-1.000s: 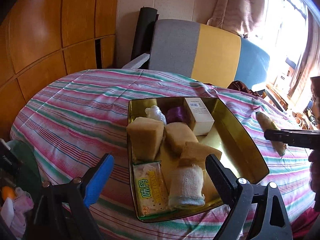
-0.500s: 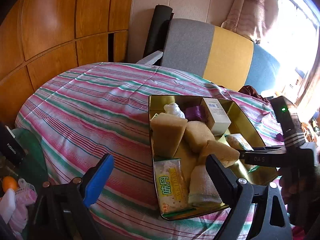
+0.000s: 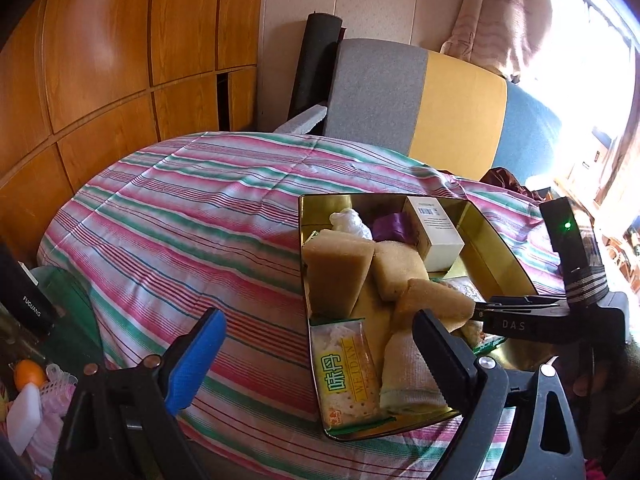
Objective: Organize objects
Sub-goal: 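Carry the WEIDAN packet into the tray and open the right gripper, then grasp the white plastic bag ball with the right gripper while the left moves to the purple candy packet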
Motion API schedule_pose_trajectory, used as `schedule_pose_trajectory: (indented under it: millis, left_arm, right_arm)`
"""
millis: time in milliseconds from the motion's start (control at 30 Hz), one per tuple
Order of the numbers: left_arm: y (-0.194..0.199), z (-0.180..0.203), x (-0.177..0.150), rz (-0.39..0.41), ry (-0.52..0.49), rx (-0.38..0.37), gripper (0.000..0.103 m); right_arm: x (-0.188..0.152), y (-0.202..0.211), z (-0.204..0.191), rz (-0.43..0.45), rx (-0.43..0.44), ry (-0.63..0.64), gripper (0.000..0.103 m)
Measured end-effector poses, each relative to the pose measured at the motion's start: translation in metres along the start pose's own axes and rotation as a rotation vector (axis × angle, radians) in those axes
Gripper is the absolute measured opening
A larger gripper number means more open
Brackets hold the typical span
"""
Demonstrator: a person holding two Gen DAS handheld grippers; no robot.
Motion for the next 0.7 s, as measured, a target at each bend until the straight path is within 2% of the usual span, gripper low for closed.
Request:
schedule_pose_trajectory:
  millis: [300,533,700]
  left_arm:
    - [0.005,0.014,0.001,0.003,-0.034,-0.009,0.095]
    - [0.01,0.028,0.003,0.008,-0.072,-0.017,0.095]
    - [0.011,0.042,0.004,0.008,-0.108,-0.026,0.095]
  right_arm:
    - [0.003,0.033,0.009,0.085,-0.003,-0.033,0.048]
    - [-0.005,0.06,0.045,0.137,-0.013,-0.104,0.048]
    - [-0.016,0.076,0.085,0.163,-0.043,-0.168,0.048]
Point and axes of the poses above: each gripper's, at about its wrist camera, not at the fingertips, and y roughly against the way its jaws point, z to its right, x to its top, the point moved 3 cm from there along -y, roughly the way its jaws point
